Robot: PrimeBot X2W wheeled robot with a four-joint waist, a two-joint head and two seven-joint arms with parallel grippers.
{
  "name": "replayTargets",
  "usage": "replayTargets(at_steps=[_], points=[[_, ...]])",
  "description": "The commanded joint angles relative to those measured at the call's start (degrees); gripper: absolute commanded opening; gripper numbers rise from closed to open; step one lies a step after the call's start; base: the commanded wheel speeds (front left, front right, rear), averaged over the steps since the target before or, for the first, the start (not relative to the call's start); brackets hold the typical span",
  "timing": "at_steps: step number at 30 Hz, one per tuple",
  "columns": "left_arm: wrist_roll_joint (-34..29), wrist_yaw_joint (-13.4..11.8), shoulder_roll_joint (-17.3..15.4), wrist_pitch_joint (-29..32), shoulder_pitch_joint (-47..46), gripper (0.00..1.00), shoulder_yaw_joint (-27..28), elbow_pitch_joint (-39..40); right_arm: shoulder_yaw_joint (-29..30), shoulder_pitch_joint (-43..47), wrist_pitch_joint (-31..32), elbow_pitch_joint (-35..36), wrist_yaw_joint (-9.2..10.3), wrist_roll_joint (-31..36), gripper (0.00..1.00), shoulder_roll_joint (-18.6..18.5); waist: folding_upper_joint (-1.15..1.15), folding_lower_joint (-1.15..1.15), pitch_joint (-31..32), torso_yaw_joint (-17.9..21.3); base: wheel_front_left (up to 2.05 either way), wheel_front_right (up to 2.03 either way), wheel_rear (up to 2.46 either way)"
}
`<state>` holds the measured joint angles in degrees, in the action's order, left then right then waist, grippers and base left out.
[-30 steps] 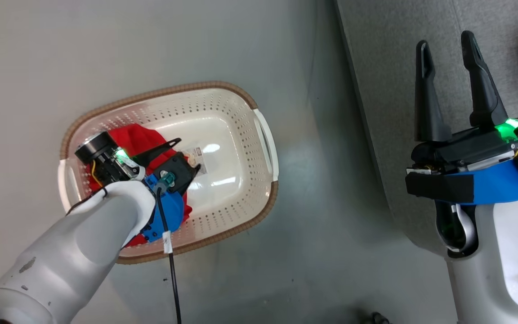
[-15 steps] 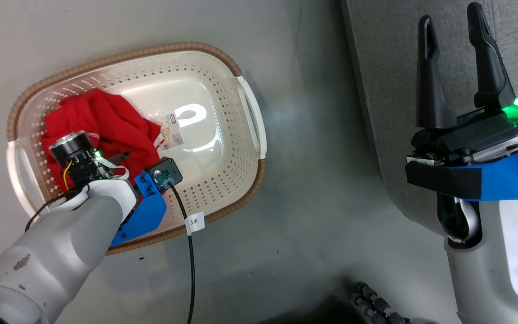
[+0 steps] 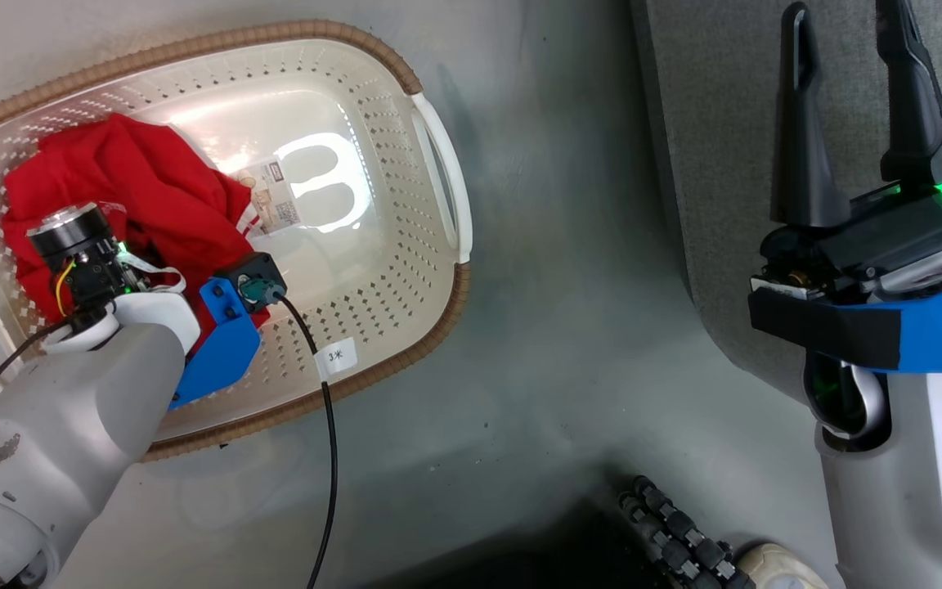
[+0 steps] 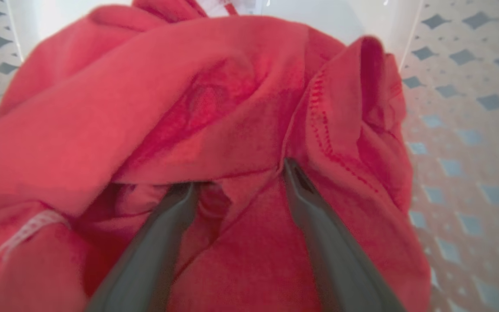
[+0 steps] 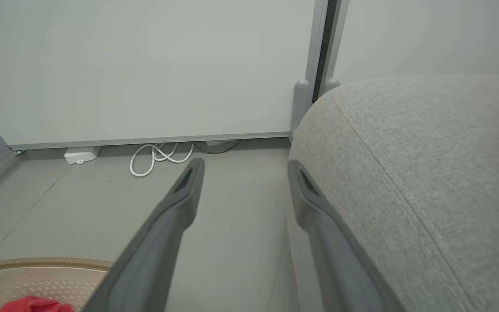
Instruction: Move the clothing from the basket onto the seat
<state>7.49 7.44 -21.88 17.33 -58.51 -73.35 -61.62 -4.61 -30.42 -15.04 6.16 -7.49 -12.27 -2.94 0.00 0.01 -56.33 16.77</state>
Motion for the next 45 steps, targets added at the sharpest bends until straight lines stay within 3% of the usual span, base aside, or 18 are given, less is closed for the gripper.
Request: replayTargets(at_steps=[1, 9, 10, 11, 12, 13, 22, 29, 38, 45], points=[[-0.3, 0.0, -0.1, 0.8, -1.0, 1.00, -0.1, -0.4, 0.2, -0.3, -0.2, 0.6, 0.00, 0.0, 1.00, 0.1, 0.00, -0.01, -0.7, 0.3, 0.00, 0.00, 0.00], [0.3, 0.0, -0.2, 3.1, -1.2, 1.00, -0.1, 0.1, 0.9, 0.4, -0.2, 2.6, 0.00, 0.6, 1.00, 0.1, 0.00, -0.01, -1.9, 0.7, 0.00, 0.00, 0.00], [0.3, 0.0, -0.2, 3.2, -1.3, 0.86, -0.1, 0.3, 1.0, 0.4, -0.2, 2.8, 0.00, 0.7, 1.00, 0.1, 0.00, -0.01, -2.0, 0.6, 0.00, 0.00, 0.00], [0.5, 0.0, -0.2, 3.6, -1.3, 0.61, -0.1, 0.3, 1.1, 0.4, -0.2, 3.0, 0.00, 0.7, 1.00, 0.1, 0.00, -0.01, -2.1, 0.5, 0.00, 0.00, 0.00], [0.3, 0.0, -0.2, 3.8, -1.3, 0.25, -0.1, 0.5, 1.2, 0.4, -0.2, 3.1, 0.00, 0.8, 1.00, 0.1, 0.00, -0.01, -2.2, 0.5, 0.00, 0.00, 0.00], [0.0, 0.0, -0.2, 3.8, -1.1, 0.00, -0.1, 0.8, 1.2, 0.3, -0.2, 3.2, 0.00, 0.8, 1.00, 0.1, 0.00, -0.01, -2.2, 0.5, 0.00, 0.00, 0.00], [0.6, 0.0, 0.5, 2.6, 0.0, 0.00, -0.1, 2.8, 1.2, -0.6, -0.2, 2.2, 0.00, 1.1, 1.00, 0.1, 0.00, -0.01, -0.5, -0.7, 0.00, 0.00, 0.00], [2.8, 0.0, 3.1, -0.1, 1.2, 0.00, -0.1, 4.9, 2.3, 0.6, -0.2, 0.8, 0.00, 2.4, 1.00, 0.1, 0.00, -0.01, 4.5, -2.8, 0.00, 0.00, 0.00], [7.4, 0.0, 6.9, -8.5, 2.7, 0.00, -0.1, 7.3, 3.6, 3.1, -0.2, -2.6, 0.00, 5.2, 1.00, 0.1, 0.00, -0.01, 13.5, -7.0, 0.00, 0.00, 0.00], [14.2, 0.0, 8.0, -15.7, 1.6, 0.00, -0.1, 7.8, 4.7, 6.0, -0.2, -5.9, 0.00, 6.2, 1.00, 0.1, 0.00, -0.01, 21.4, -9.3, 0.00, 0.00, 0.00]])
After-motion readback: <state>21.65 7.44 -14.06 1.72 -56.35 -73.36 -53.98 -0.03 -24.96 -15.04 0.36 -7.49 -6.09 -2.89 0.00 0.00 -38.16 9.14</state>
